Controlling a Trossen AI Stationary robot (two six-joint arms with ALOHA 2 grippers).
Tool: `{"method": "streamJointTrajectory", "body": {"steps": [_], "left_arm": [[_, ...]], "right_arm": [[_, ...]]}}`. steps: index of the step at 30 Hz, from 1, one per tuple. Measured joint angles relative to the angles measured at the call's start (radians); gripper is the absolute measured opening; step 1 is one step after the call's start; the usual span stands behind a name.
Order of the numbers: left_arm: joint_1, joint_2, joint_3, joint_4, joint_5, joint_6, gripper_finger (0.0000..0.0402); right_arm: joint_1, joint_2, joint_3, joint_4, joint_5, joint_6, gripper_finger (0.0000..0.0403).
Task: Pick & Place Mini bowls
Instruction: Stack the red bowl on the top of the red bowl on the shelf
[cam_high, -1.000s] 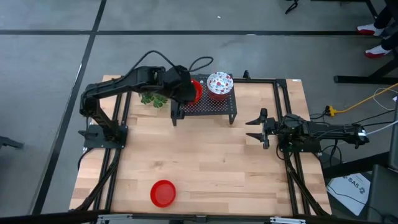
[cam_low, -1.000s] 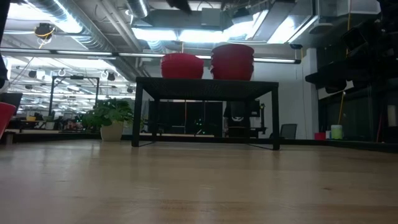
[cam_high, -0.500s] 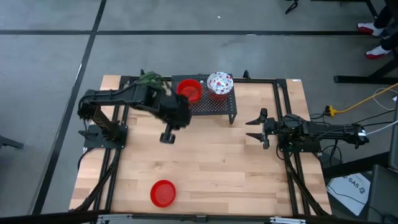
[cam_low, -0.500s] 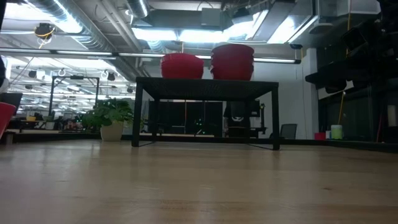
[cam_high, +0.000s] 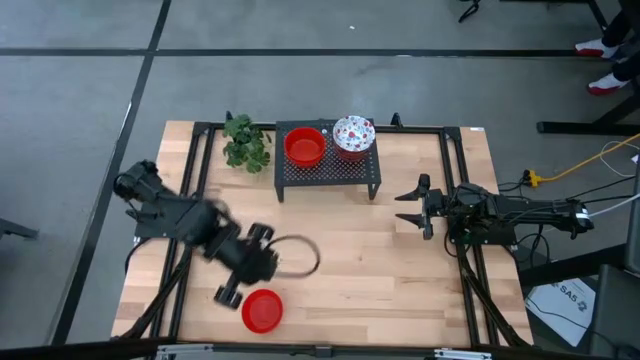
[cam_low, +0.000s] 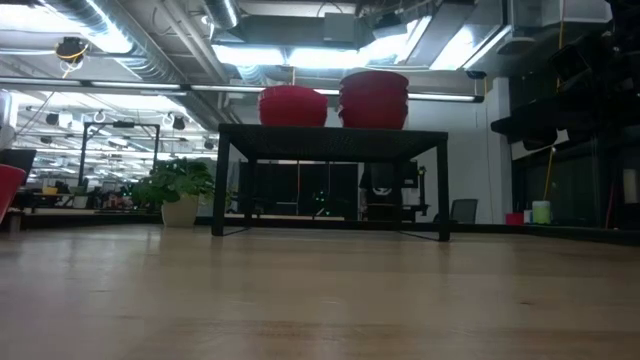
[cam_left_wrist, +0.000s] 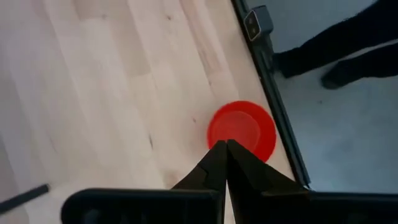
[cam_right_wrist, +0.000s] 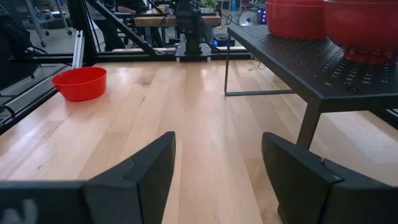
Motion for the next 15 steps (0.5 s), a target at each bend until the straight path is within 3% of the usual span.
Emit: {"method": "streamJointTrajectory", "body": {"steps": [5,15], "left_arm": [[-0.168,0.000,0.000,0.002,-0.118,-0.172,0.0008],[-0.426,0.040,0.000,0.028,-0.244,-0.417,0.0039]], "right_arm": [[0.000,0.000,0.000,0.000,0.000,0.000,0.0236],[0.000,0.000,0.000,0.000,0.000,0.000,0.0236]]}}
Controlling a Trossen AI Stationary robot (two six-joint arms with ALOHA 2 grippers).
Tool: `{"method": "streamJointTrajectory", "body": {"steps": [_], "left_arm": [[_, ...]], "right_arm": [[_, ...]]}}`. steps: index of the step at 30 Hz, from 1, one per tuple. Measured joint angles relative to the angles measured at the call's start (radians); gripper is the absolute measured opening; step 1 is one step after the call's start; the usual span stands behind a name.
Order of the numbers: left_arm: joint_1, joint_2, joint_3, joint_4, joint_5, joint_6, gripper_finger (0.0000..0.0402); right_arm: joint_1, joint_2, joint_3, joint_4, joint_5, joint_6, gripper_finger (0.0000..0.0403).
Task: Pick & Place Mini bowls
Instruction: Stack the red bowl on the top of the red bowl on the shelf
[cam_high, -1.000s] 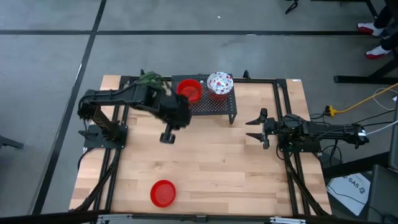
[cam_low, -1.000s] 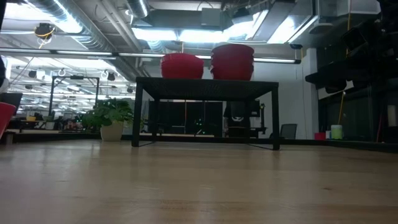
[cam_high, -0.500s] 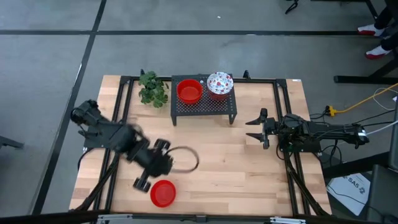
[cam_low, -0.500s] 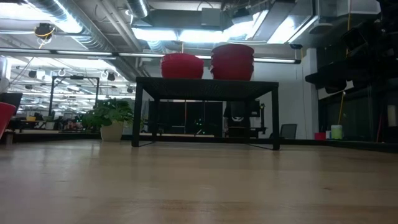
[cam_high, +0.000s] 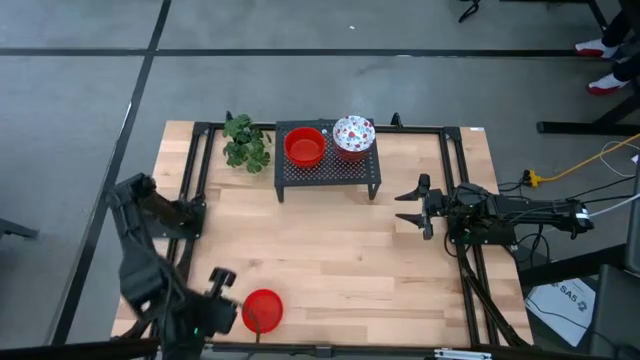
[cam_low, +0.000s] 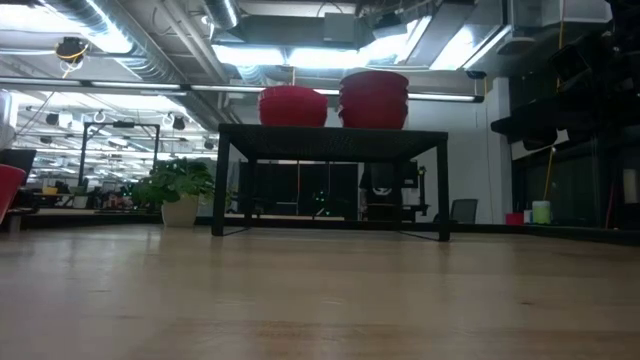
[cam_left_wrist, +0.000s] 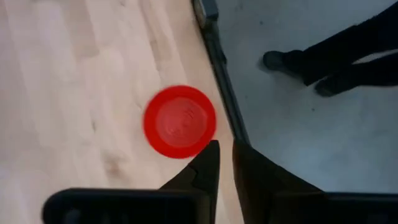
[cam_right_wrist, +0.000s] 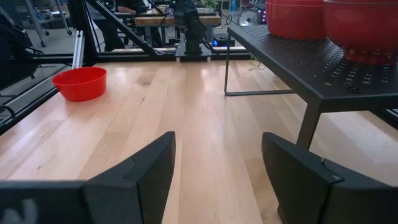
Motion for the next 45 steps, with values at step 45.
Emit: {"method": "streamJointTrajectory", "body": {"steps": [45], "left_arm": [[-0.009,0.608,-0.001,0.122,-0.068,0.323,0.0137]], "right_arm": [[0.000,0.000,0.000,0.000,0.000,0.000,0.0236]]}}
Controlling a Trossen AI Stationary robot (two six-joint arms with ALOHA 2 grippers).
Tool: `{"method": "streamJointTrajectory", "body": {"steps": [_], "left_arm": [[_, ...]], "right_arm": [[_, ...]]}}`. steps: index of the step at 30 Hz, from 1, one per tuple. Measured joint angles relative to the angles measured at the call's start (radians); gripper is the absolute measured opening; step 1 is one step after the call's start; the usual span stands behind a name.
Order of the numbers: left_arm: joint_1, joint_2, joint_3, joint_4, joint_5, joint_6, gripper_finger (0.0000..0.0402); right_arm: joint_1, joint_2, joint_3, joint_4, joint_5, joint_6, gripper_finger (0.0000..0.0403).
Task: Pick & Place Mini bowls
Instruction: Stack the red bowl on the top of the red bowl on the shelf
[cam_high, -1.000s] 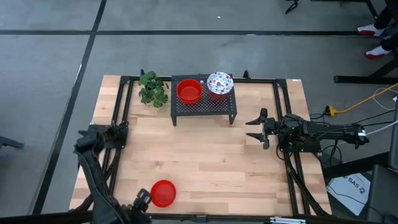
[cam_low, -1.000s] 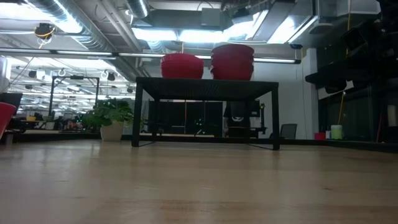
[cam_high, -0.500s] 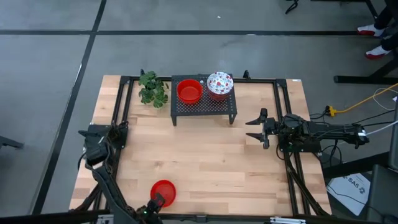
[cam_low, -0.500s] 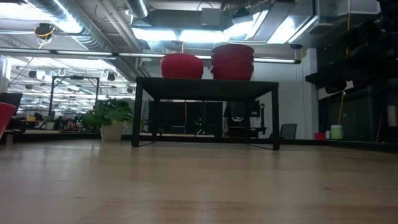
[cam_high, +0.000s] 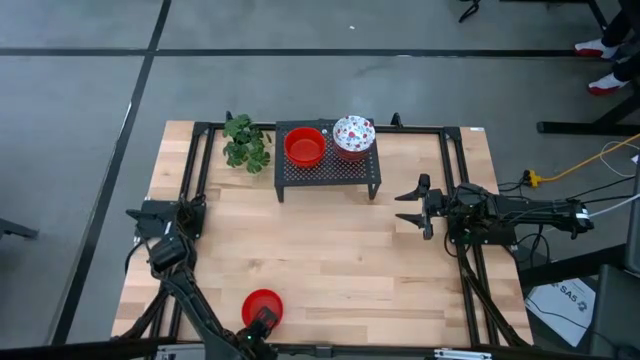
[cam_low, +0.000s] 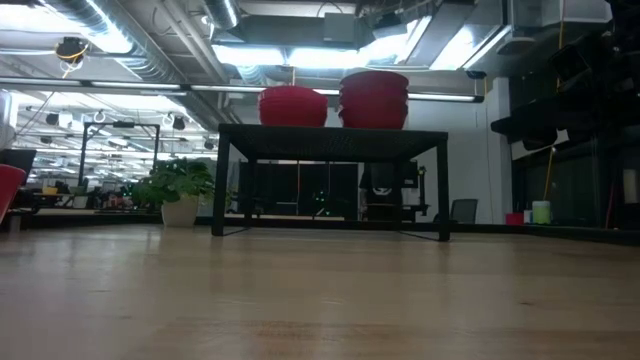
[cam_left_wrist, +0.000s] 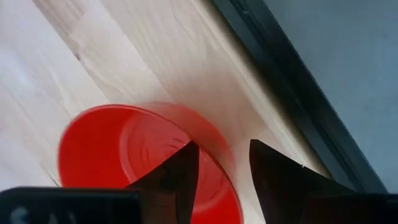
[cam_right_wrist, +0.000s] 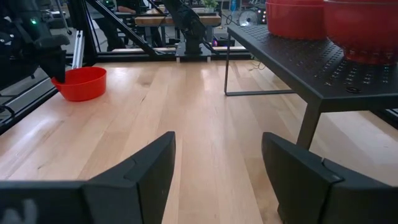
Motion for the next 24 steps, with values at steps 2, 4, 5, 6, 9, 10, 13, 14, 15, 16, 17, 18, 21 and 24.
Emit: {"method": "streamJointTrajectory", "body": {"steps": [2,4,5,6,9,10,13,14,15,16,17,18,21,24], "left_arm": [[0.001,-0.004,0.000,0.004,-0.006,-0.014,0.0126],[0.001,-0.009,0.000,0.007,-0.008,-0.021,0.0111],[0.000,-0.013,0.000,0.008,-0.009,-0.022,0.0102],[0.000,-0.015,0.000,0.008,-0.008,-0.022,0.0092],[0.000,-0.016,0.000,0.007,0.003,-0.024,0.0062],[0.000,-0.016,0.001,0.007,0.007,-0.028,0.0052],[0.000,-0.016,0.001,0.007,0.006,-0.048,0.0019],[0.000,-0.016,0.001,0.007,0.006,-0.049,0.0010],[0.000,-0.016,0.001,0.009,0.005,-0.050,0.0007],[0.000,-0.016,0.001,0.007,0.007,-0.049,0.0006],[0.000,-0.016,0.001,0.007,0.009,-0.050,0.0006],[0.000,-0.016,0.001,0.007,0.009,-0.050,0.0006],[0.000,-0.018,0.001,0.006,0.010,-0.050,0.0005],[0.000,-0.034,0.001,0.006,0.008,-0.050,0.0004]], "right_arm": [[0.000,0.000,0.000,0.000,0.000,0.000,0.0236],[0.000,0.000,0.000,0.000,0.000,0.000,0.0236],[0.000,0.000,0.000,0.000,0.000,0.000,0.0236],[0.000,0.000,0.000,0.000,0.000,0.000,0.0236],[0.000,0.000,0.000,0.000,0.000,0.000,0.0236],[0.000,0.000,0.000,0.000,0.000,0.000,0.0236],[0.000,0.000,0.000,0.000,0.000,0.000,0.0236],[0.000,0.000,0.000,0.000,0.000,0.000,0.0236],[0.000,0.000,0.000,0.000,0.000,0.000,0.0236],[0.000,0.000,0.000,0.000,0.000,0.000,0.0236],[0.000,0.000,0.000,0.000,0.000,0.000,0.0236],[0.000,0.000,0.000,0.000,0.000,0.000,0.0236],[0.000,0.000,0.000,0.000,0.000,0.000,0.0236],[0.000,0.000,0.000,0.000,0.000,0.000,0.0236]]}}
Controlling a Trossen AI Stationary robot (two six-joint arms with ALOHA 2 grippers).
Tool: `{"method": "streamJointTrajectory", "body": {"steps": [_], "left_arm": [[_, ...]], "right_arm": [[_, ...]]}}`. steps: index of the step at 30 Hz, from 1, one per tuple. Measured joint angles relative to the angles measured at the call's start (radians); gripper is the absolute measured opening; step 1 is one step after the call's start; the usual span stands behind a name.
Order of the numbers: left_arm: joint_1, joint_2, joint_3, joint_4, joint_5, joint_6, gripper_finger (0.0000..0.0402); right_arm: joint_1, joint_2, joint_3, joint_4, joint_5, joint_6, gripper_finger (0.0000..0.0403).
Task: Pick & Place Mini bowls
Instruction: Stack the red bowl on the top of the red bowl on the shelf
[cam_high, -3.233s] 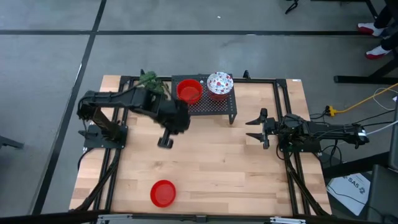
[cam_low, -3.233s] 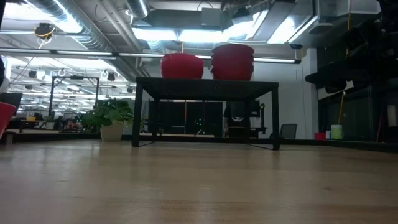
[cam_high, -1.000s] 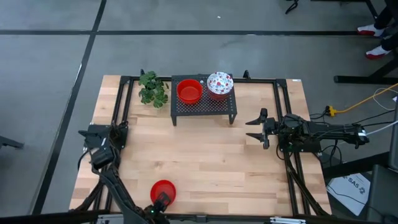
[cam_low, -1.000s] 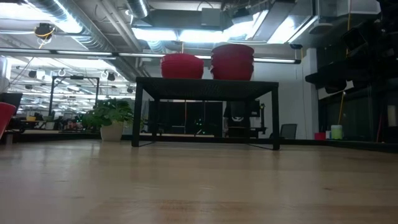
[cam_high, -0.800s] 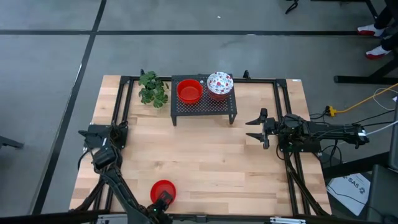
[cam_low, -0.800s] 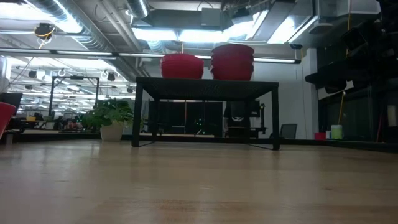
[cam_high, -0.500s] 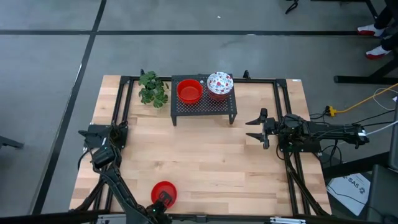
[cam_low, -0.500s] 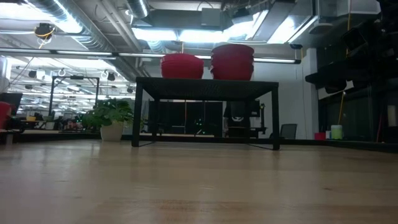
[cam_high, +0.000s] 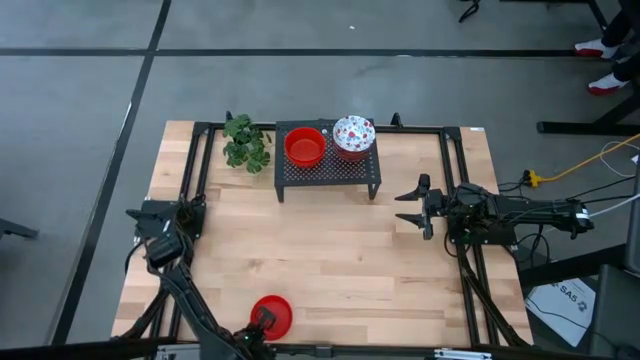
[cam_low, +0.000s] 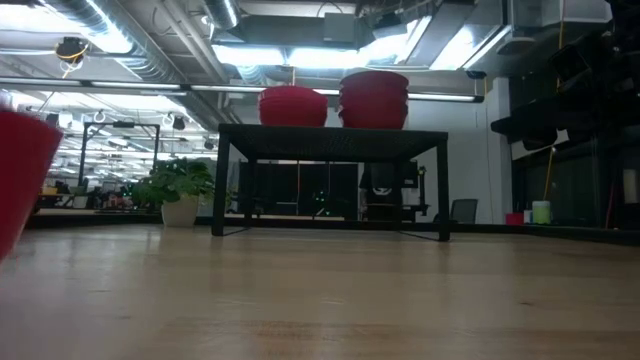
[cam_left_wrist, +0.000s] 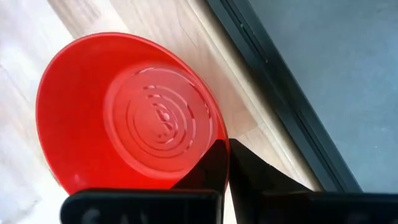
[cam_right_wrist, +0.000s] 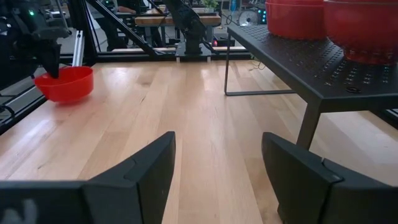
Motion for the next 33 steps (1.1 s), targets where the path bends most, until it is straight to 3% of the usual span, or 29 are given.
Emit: {"method": "streamJointTrajectory", "body": {"steps": [13,33], "left_arm": [[0.028,-0.145,0.000,0.000,-0.013,-0.022,0.0004],[0.119,-0.426,0.000,-0.111,-0.131,-0.078,0.0003]], "right_arm": [[0.000,0.000,0.000,0.000,0.000,0.000,0.0236],[0.000,0.000,0.000,0.000,0.000,0.000,0.0236]]}}
